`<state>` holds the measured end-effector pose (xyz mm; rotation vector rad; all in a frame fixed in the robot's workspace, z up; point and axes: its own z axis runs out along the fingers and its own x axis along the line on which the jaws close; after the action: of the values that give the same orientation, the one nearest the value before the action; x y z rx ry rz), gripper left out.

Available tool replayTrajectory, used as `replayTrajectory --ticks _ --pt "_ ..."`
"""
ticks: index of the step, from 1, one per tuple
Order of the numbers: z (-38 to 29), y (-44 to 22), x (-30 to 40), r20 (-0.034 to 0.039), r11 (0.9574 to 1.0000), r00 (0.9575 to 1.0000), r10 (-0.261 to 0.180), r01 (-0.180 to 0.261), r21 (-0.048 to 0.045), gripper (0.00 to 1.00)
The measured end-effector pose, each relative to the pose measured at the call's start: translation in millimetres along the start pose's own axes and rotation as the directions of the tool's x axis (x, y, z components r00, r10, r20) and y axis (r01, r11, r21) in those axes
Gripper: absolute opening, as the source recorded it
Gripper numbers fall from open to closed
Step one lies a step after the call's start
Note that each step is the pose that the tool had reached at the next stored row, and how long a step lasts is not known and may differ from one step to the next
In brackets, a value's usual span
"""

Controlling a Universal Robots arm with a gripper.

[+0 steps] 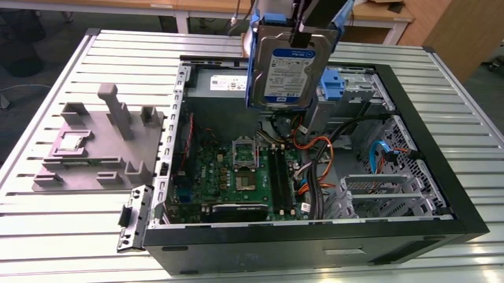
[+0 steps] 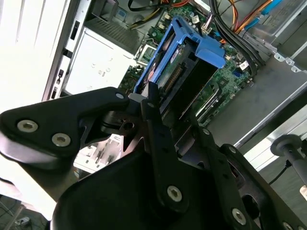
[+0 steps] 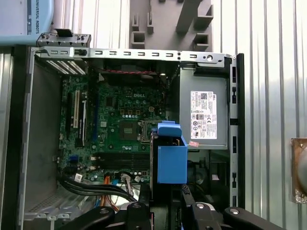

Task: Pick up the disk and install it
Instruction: 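Pick up the disk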

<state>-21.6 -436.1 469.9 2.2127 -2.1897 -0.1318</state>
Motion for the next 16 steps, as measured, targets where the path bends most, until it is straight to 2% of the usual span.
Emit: replayTrajectory --ticks 16 --pt "-0.2 0.2 22.3 0.0000 1.0000 1.0000 0.000 0.000 0.0000 0.35"
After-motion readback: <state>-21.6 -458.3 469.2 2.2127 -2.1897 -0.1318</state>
